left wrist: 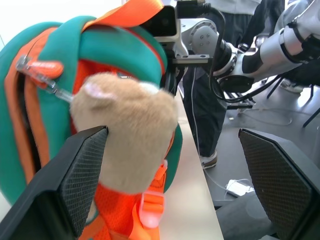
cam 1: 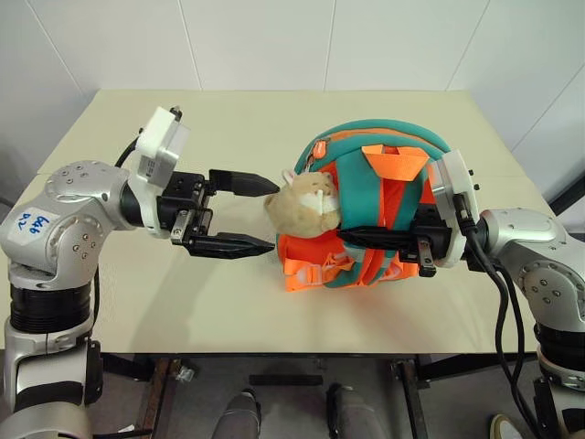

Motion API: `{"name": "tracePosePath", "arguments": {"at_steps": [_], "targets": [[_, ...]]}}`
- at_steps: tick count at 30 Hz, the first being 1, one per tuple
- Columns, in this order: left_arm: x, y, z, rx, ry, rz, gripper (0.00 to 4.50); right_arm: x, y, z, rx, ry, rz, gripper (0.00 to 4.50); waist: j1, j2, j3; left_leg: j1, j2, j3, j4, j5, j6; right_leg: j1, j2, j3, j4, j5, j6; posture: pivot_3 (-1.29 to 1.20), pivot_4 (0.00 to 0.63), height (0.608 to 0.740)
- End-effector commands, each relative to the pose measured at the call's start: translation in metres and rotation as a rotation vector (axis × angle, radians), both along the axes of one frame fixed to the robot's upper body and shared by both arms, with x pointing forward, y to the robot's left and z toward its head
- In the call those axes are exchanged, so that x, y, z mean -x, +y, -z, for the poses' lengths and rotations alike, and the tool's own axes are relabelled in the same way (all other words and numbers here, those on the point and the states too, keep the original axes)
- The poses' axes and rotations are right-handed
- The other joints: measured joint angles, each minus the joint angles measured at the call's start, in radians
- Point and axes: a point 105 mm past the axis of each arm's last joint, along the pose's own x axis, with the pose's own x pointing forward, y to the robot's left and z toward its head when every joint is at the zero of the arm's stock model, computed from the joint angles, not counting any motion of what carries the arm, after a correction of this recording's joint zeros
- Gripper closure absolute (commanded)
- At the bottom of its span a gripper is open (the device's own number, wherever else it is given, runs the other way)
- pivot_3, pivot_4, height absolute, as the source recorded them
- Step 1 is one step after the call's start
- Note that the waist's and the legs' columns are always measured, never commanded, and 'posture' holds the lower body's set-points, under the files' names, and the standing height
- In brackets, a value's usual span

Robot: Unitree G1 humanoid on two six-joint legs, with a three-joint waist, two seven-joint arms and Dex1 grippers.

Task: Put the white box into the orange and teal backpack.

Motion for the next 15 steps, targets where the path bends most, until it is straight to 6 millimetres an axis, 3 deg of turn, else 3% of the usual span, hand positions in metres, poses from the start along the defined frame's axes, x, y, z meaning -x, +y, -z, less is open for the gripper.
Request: {"name": "tracePosePath", "arguments": {"at_steps": [1,3,6,15], "targets": [[-0.012,-0.004,0.013,-0.097,-0.033,-0.096,0.03,0.004,0.002,-0.01,-0.017,-0.06,-0.019,4.5,0.0,0.0,0.0,0.0,0.0,0.0,0.0,0.0,0.0,0.0,0.0,0.0,0.0,0.0,0.0,0.0,0.15,0.74],[-0.018,-0.006,0.017,-0.128,-0.015,-0.135,0.03,0.002,0.003,-0.01,-0.018,-0.06,-0.019,4.5,0.0,0.0,0.0,0.0,0.0,0.0,0.0,0.0,0.0,0.0,0.0,0.0,0.0,0.0,0.0,0.0,0.15,0.74],[-0.022,-0.013,0.008,-0.078,-0.039,-0.146,0.67,0.0,0.004,-0.011,-0.036,-0.067,-0.016,4.5,0.0,0.0,0.0,0.0,0.0,0.0,0.0,0.0,0.0,0.0,0.0,0.0,-0.001,0.0,0.0,0.0,0.15,0.74],[-0.038,-0.017,0.006,-0.06,-0.068,-0.208,3.48,0.006,0.003,-0.006,-0.039,-0.058,-0.017,4.5,0.001,0.0,0.0,0.0,0.0,0.0,0.0,0.0,0.0,0.0,0.0,0.0,-0.001,0.0,0.0,0.0,0.15,0.74]]}}
